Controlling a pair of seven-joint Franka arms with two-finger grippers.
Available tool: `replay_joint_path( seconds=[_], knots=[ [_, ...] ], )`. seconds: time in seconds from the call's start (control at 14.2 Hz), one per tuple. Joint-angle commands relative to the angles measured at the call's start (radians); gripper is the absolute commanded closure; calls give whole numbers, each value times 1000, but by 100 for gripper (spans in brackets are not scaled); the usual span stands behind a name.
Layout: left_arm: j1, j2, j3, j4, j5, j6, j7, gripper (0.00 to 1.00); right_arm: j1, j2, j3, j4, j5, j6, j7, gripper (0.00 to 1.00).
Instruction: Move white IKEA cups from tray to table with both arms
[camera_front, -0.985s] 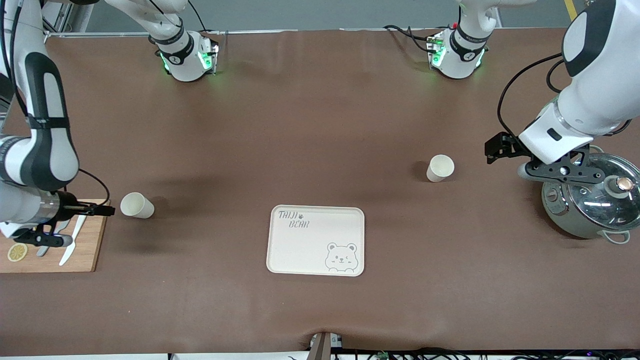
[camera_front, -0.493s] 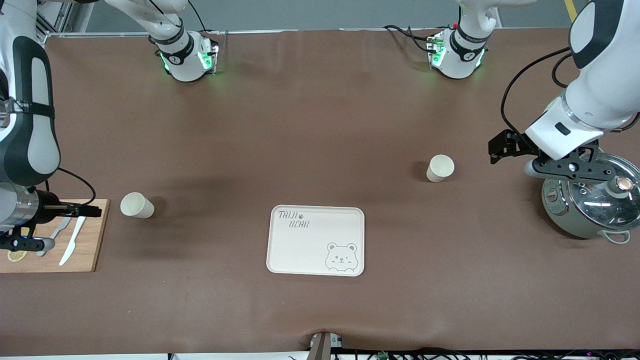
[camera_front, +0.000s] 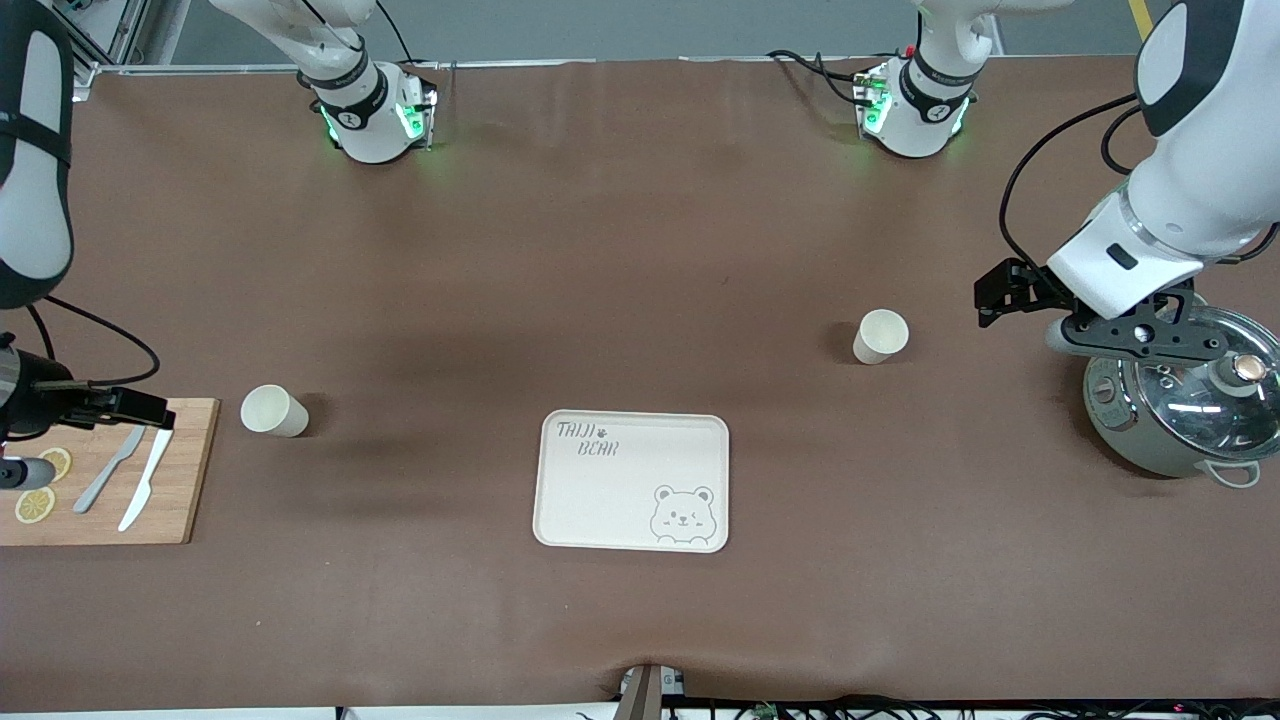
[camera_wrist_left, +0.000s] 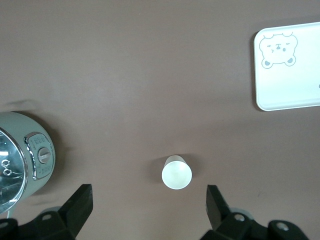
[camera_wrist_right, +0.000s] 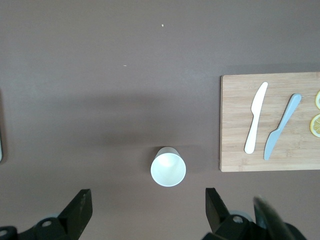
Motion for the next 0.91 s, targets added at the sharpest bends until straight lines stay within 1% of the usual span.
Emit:
replay_joint_path(
  seconds=[0.0,0.28,0.42,0.63,0.7,0.84],
  knots=[
    [-3,-2,0,38,4,-22,-8,0,7,-71,3,-12,-7,-58,10,0],
    [-1,-2,-2,38,-1,-54,-9,0,52,-119,-5,-17,-7,-94,12,0],
    [-1,-2,0,38,-2,-54,-9,0,64,-150,-20,-46,-7,-95,10,0],
    [0,-2,0,38,-2,-57,-8,0,99,-223,-68,-113,-4,-87,10,0],
    [0,-2,0,38,-5,-63,-8,0,98,-246,-73,-134,16,-87,10,0],
    [0,-2,0,38,-10,-63,-9,0,113,-295,-121,-185,59,-81,6,0]
  ],
)
